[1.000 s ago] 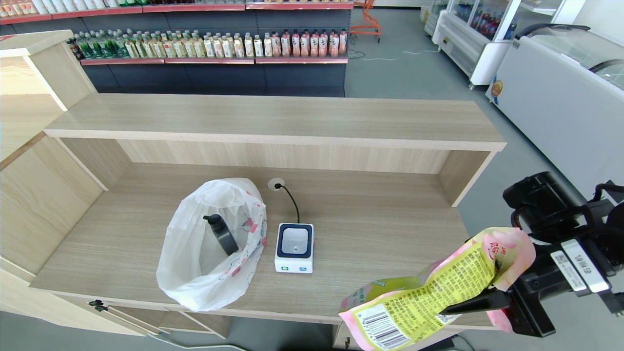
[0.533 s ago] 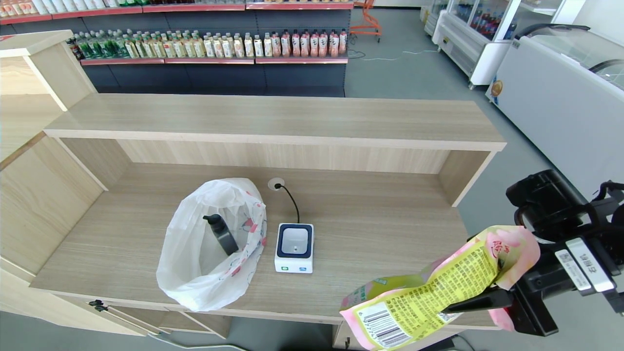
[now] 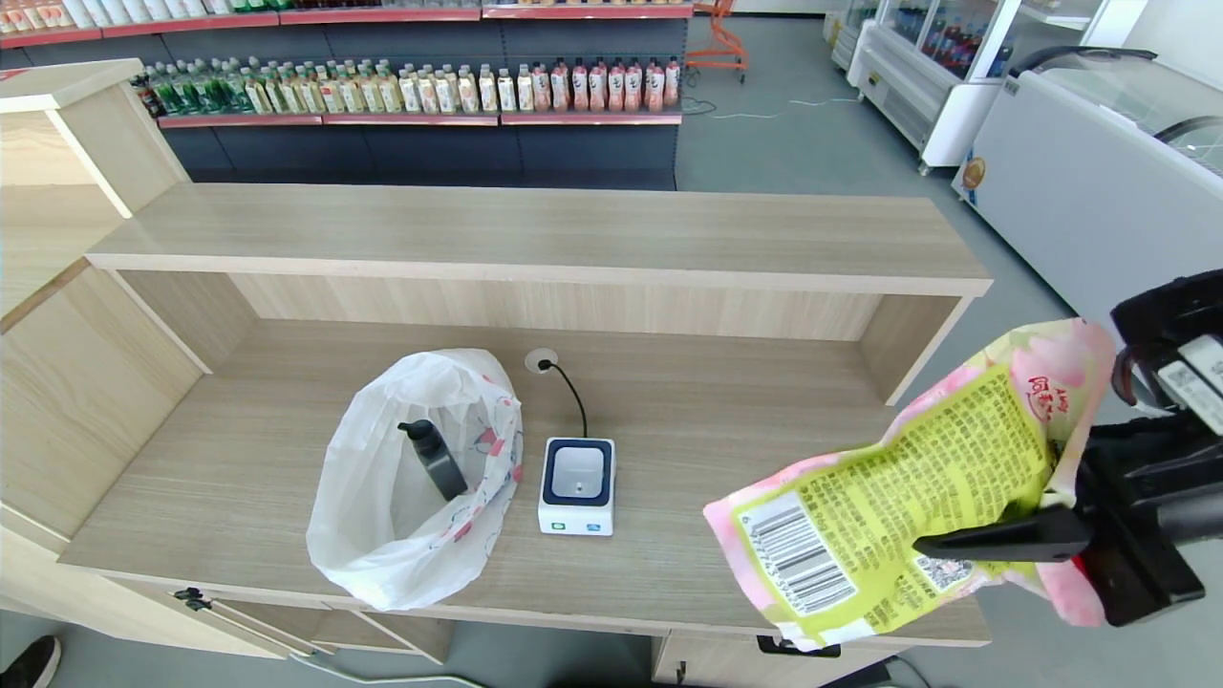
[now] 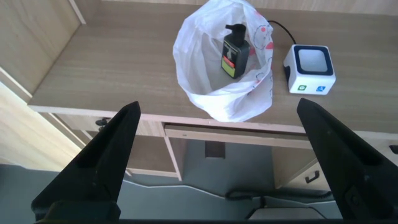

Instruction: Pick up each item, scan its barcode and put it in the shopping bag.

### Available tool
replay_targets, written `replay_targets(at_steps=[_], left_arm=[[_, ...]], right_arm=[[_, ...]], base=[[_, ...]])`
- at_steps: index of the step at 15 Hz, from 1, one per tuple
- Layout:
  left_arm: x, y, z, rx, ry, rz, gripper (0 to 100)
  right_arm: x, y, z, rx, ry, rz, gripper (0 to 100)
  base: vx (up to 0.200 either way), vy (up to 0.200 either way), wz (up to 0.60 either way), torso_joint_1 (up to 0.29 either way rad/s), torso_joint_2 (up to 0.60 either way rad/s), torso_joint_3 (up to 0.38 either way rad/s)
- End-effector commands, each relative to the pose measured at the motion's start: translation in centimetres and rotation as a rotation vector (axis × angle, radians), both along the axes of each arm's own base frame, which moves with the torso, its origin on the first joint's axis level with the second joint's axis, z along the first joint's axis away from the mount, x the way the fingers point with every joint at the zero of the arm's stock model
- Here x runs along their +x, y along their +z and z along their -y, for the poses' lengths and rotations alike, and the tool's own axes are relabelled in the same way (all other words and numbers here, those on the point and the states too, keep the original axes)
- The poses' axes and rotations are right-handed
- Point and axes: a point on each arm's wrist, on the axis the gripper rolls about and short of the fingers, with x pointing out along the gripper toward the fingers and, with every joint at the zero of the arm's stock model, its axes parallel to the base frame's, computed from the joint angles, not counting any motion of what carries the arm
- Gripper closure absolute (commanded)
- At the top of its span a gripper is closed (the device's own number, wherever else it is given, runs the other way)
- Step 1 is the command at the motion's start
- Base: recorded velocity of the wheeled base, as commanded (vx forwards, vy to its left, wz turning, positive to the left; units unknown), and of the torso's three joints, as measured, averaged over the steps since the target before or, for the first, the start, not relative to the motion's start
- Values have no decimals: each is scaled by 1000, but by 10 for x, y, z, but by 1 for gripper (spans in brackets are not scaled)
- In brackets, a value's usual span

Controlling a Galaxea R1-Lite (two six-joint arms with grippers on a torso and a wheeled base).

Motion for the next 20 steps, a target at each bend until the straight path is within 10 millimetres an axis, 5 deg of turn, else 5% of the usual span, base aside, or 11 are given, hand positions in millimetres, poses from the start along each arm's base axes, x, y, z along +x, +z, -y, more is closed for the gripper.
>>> replay_targets(at_steps=[1, 3, 5, 6, 10, 13, 15, 20], left_arm=[[0, 0, 0, 0, 0, 0, 0], [0, 0, 0, 0, 0, 0, 0], [0, 0, 0, 0, 0, 0, 0], [0, 0, 0, 0, 0, 0, 0], [0, 0, 0, 0, 0, 0, 0], [0, 0, 0, 0, 0, 0, 0], [0, 0, 0, 0, 0, 0, 0], [0, 0, 0, 0, 0, 0, 0]], right_arm=[[-30, 32, 27, 2, -246, -83, 100], [-37, 32, 42, 18, -451, -298, 100], [-48, 29, 52, 140, -761, -788, 100], [-49, 30, 52, 179, -829, -896, 100], [-24, 20, 24, 453, -1366, -1431, 100], [-25, 13, -3, 431, -1414, -1556, 100], [-31, 26, -21, 458, -1340, -1655, 100], [-22, 31, -39, 466, -1319, -1788, 100]], base=[[0, 0, 0, 0, 0, 0], [0, 0, 0, 0, 0, 0], [0, 0, 0, 0, 0, 0], [0, 0, 0, 0, 0, 0], [0, 0, 0, 0, 0, 0], [0, 0, 0, 0, 0, 0], [0, 0, 0, 0, 0, 0], [0, 0, 0, 0, 0, 0]])
